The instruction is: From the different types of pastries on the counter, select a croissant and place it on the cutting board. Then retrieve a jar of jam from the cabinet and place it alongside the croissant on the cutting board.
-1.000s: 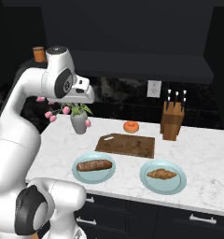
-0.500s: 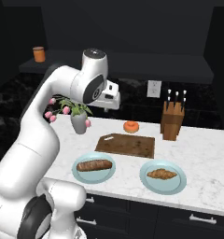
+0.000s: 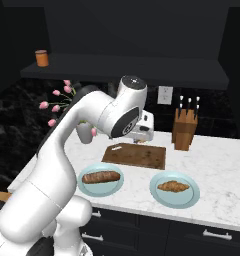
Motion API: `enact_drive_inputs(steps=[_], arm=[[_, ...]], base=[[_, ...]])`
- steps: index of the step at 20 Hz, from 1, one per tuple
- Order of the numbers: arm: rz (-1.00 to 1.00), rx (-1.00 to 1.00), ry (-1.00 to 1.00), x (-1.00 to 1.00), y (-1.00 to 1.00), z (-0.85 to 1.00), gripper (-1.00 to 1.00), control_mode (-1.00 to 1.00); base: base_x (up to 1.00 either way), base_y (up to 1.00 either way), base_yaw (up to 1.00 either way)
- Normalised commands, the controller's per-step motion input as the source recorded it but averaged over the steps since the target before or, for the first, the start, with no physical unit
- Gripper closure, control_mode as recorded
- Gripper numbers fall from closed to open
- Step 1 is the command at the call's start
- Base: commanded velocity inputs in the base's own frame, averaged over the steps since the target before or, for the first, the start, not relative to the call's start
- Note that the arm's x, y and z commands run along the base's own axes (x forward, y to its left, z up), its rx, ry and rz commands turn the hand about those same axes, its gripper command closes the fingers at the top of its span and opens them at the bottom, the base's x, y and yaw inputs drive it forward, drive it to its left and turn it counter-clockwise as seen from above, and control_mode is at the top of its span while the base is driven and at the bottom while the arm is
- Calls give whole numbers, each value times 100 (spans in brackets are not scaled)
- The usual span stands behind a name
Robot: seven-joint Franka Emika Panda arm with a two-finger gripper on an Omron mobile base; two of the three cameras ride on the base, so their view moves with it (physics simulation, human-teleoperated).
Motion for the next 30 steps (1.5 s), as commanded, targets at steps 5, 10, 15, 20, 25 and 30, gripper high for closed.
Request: enact_drive_inputs(steps=[5, 10, 15, 20, 25, 30], arm=[[-6, -1, 4, -9, -5, -9, -100, -100], [-35, -10, 26, -14, -26, -41, -100, -100], [-47, -11, 23, -14, -49, -33, -100, -100], [-38, -6, 14, 3, -25, -31, -100, -100], [-5, 0, 0, 0, -11, -13, -100, -100], [-21, 0, 0, 4, -35, -60, -100, -100]], base=[[0, 0, 0], [0, 0, 0], [0, 0, 0], [0, 0, 0], [0, 0, 0], [0, 0, 0]])
